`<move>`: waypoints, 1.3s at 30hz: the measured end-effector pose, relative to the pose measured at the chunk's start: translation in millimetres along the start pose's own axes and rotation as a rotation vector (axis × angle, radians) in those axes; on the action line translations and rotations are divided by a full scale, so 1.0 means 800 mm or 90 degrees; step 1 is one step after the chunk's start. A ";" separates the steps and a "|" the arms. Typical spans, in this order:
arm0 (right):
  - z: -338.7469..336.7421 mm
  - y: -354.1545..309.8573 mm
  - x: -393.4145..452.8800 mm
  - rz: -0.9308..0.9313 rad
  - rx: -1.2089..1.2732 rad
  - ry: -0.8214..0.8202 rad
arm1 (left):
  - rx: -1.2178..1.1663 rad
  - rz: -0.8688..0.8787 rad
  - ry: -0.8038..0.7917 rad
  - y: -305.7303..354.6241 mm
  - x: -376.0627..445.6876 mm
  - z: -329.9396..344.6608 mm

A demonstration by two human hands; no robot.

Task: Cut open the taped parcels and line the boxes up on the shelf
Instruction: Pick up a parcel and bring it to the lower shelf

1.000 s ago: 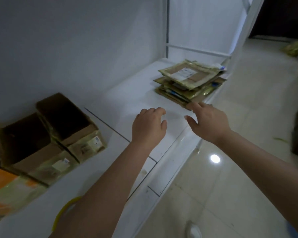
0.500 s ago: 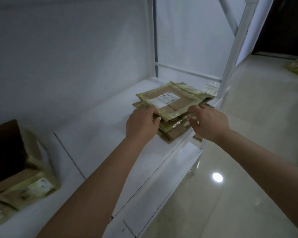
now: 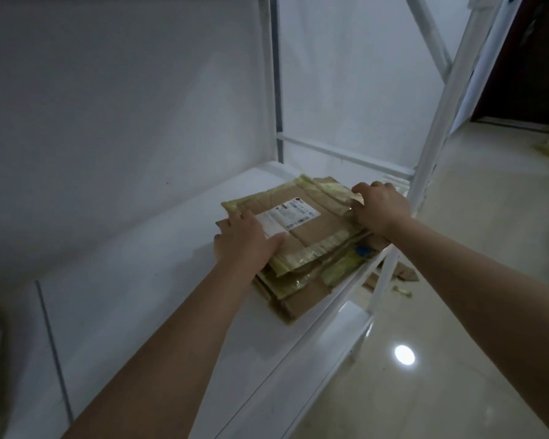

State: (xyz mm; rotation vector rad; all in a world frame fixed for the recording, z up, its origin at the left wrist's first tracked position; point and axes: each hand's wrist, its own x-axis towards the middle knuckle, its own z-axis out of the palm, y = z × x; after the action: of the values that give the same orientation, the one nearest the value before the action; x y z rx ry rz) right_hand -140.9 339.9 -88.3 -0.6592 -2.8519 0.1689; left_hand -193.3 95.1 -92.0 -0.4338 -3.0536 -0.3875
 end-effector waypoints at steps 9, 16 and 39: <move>0.047 0.015 0.048 0.099 0.077 -0.169 | -0.071 -0.075 -0.047 -0.032 -0.011 0.054; 0.024 0.004 0.031 0.061 0.045 0.030 | -0.160 -0.063 -0.051 -0.027 -0.012 0.045; -0.115 -0.021 -0.096 0.113 0.285 0.197 | -0.530 0.063 0.233 -0.044 -0.076 -0.106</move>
State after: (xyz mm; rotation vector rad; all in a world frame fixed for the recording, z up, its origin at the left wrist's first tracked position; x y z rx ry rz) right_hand -59.5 297.1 -9.5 -0.7583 -2.3449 0.6480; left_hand -144.6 24.8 -22.5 -0.4542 -2.3752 -1.5347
